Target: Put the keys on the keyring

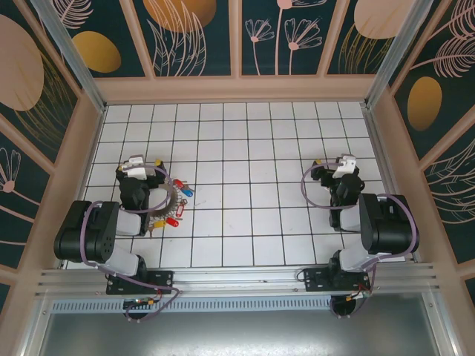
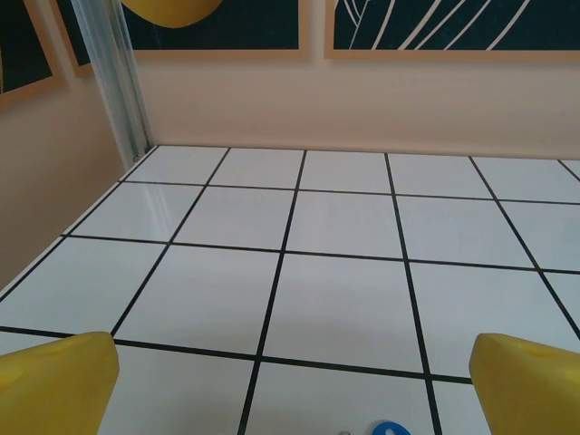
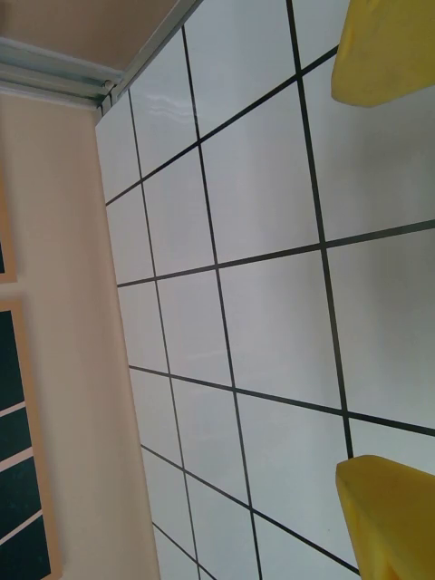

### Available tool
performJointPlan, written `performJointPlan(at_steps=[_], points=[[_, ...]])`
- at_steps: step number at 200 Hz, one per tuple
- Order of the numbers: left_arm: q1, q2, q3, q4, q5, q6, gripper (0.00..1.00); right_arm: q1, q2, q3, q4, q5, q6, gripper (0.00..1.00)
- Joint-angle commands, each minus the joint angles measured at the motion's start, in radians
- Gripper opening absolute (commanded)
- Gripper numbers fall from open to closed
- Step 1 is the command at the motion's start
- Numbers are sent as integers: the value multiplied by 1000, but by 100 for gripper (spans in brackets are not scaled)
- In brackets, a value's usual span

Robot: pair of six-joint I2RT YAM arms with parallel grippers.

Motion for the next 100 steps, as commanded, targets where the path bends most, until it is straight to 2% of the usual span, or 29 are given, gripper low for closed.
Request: performJointPlan(at_steps=[1, 91, 100], points=[[6, -6, 8, 35, 7, -20, 99, -2, 0, 16, 20, -17, 5, 99], [6, -8, 4, 40, 5, -20, 99, -2, 1, 17, 22, -16, 5, 99], [6, -6, 8, 36, -39, -35, 99, -2, 1, 16, 22, -16, 6, 99]])
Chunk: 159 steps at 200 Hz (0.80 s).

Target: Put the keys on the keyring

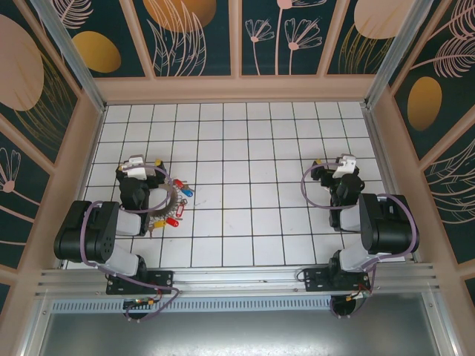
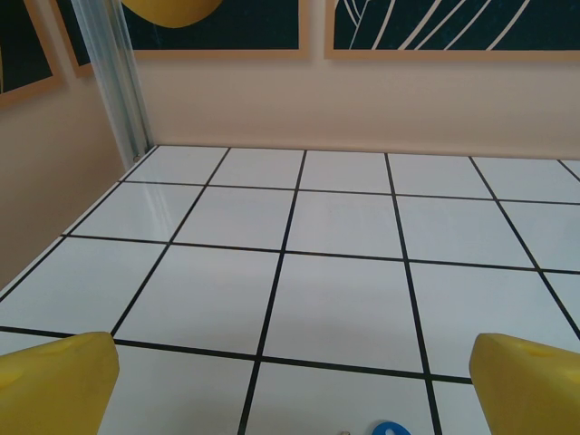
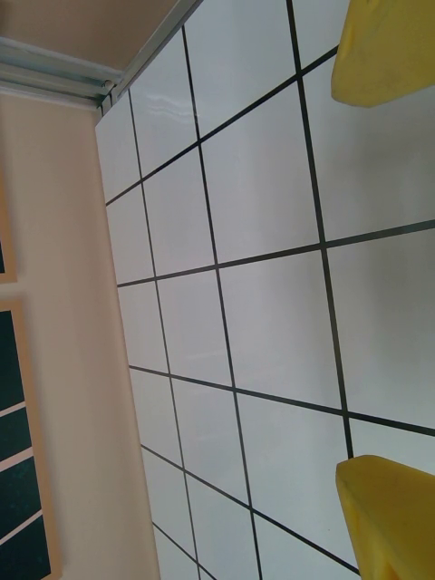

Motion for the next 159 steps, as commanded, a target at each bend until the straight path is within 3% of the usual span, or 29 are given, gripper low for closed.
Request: performJointPlan(at_steps=[1, 76, 92, 110, 129, 147, 159], points=[[5, -6, 9, 36, -46, -38, 99, -2, 1, 16, 22, -17, 6, 99], [5, -7, 2, 43, -82, -51, 99, -13, -1, 13, 26, -40, 14, 99], [4, -95, -32, 44, -165, -70, 99, -12, -53, 17, -18, 69, 54, 99], [-1, -299, 33, -303, -347, -199, 99, 17, -196, 102, -283, 196, 72, 99], [-1, -465, 134, -632, -247, -218, 99, 17, -300, 268, -630, 225, 186, 99], [-1, -584, 196, -879, -218, -373, 99, 5, -303, 420, -914, 324, 366, 99], [-1, -637, 242, -1053, -219, -541, 99, -23, -297, 481, -1037, 194, 396, 99]])
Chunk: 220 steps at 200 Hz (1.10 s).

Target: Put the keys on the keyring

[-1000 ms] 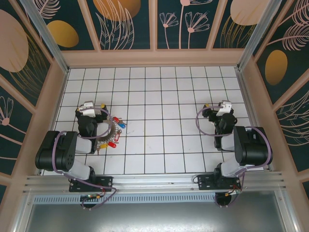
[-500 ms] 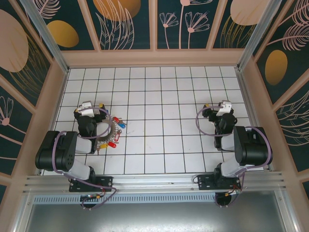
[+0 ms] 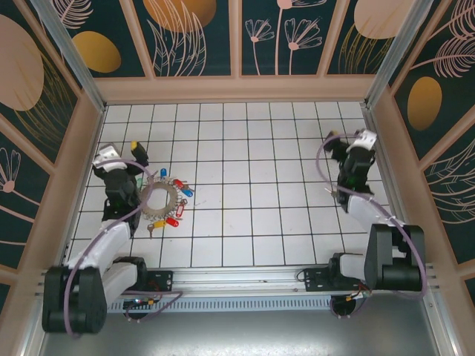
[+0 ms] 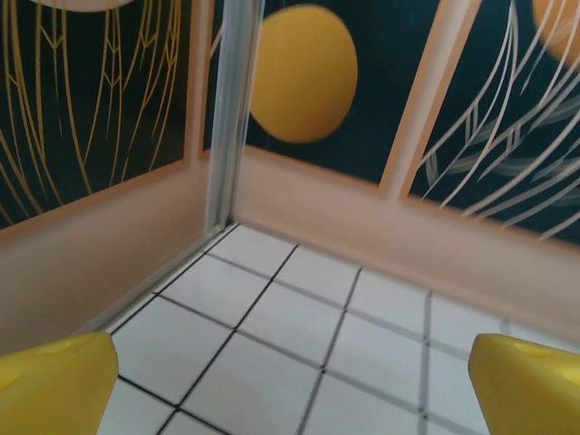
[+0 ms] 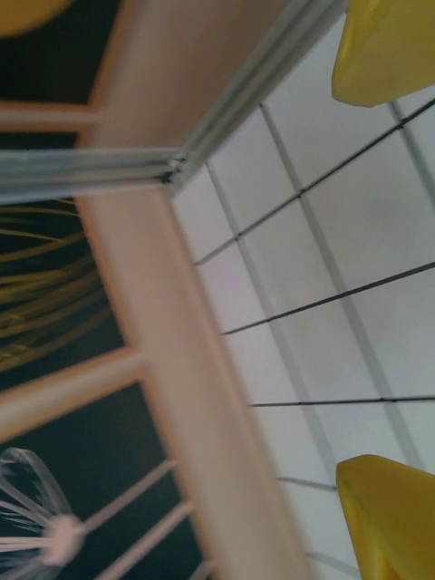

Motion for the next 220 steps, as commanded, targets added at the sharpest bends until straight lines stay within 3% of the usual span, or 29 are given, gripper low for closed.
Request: performJointPlan(at_steps=[1, 12, 27, 34, 58, 75, 94, 138, 178, 220], points=[[0, -93, 74, -466, 6, -302, 99, -30, -12, 116, -410, -30, 181, 99], [0, -108, 104, -596, 47, -382, 99, -13, -27, 110, -408, -143, 154, 96], [0, -102, 142, -652, 293, -267, 99, 60, -57, 84, -383, -224, 97, 93], [0, -85, 175, -714, 352, -263, 99, 111, -62, 83, -391, -227, 72, 93], [0, 12, 257, -941, 405, -323, 99, 282, -43, 80, -429, -223, 25, 91], [1, 67, 248, -994, 408, -360, 99, 379, -29, 58, -416, -187, 32, 90], [0, 116, 202, -951, 444, -374, 99, 439, -4, 49, -404, -172, 73, 90], [-1, 257, 152, -747, 701, -403, 95, 533, 22, 51, -363, -103, 109, 90], [-17, 282, 100, -623, 790, -462, 94, 568, 24, 51, -373, -54, 119, 90], [-95, 344, 56, -485, 832, -519, 95, 570, 29, 47, -374, -48, 155, 90]])
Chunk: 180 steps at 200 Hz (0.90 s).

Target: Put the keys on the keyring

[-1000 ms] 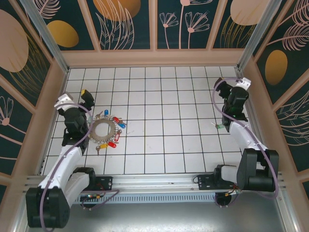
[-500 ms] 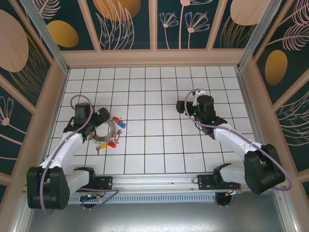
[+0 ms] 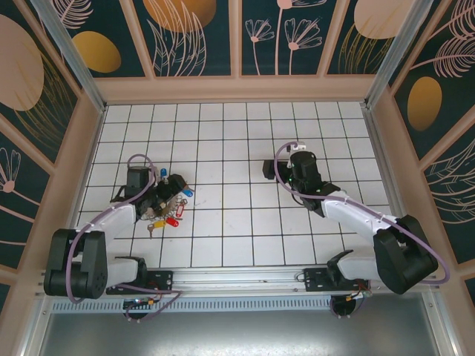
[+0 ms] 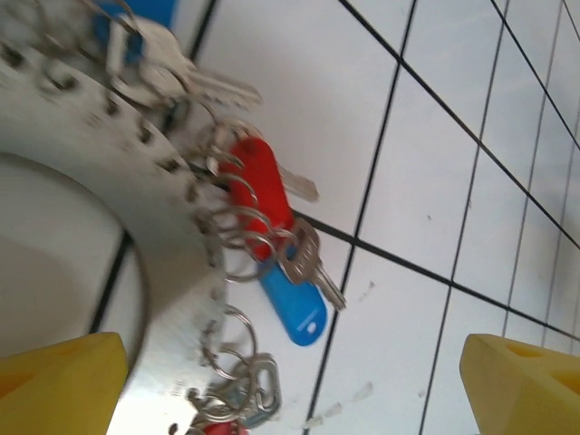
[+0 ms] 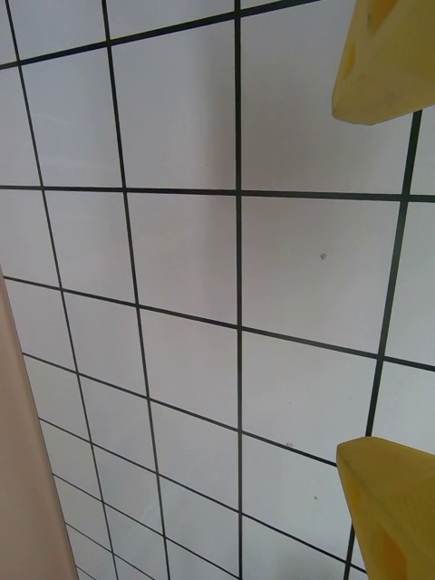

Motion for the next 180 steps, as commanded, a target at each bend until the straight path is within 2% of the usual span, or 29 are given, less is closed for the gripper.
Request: performJointPlan(at_steps=[1, 42, 87, 117, 158, 180], points=[[-38, 47, -18, 118, 55, -50, 95, 6, 8, 0, 10, 26, 34, 90], [-89, 99, -2, 168, 75, -63, 95, 10, 8, 40, -26, 41, 26, 90], [-98, -8, 64, -31, -88, 38, 97, 11, -21, 27, -20, 49, 38, 90], [-98, 15, 97, -136, -190, 72, 99, 11, -14, 19, -6, 36, 54, 90], [-99, 101, 26, -51, -150, 54, 99, 11, -11, 14, 0, 37, 56, 90], [-100, 135, -13, 66, -48, 12, 99, 11, -12, 10, -1, 41, 59, 90]])
